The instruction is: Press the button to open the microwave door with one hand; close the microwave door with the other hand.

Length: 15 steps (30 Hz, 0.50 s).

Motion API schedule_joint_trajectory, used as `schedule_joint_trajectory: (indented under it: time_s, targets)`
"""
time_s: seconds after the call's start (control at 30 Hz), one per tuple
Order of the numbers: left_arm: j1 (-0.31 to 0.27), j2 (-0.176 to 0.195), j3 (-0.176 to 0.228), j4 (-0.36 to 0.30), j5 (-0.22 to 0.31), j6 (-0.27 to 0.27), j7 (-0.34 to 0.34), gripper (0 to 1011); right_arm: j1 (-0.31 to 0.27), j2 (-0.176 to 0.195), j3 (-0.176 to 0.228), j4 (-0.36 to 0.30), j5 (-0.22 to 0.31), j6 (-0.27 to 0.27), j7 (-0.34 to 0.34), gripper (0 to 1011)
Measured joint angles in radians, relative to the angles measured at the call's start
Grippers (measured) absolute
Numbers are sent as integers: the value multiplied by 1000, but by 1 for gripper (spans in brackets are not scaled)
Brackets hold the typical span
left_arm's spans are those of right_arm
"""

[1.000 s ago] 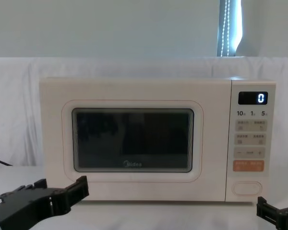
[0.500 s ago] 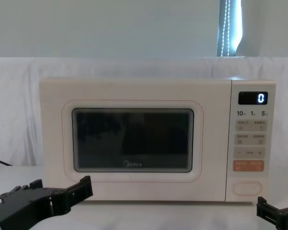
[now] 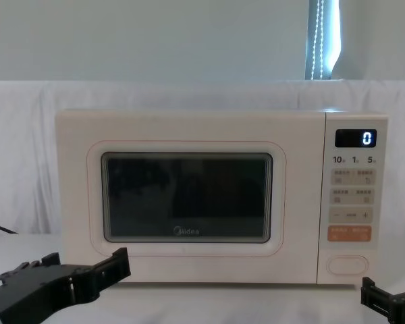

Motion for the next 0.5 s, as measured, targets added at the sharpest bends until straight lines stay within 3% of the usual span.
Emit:
schedule_joint_trajectory:
  time_s: [0.5]
  targets:
    - [0, 0, 0, 0, 0, 0, 0, 1001, 0, 0, 0, 0, 0, 0, 0, 1002]
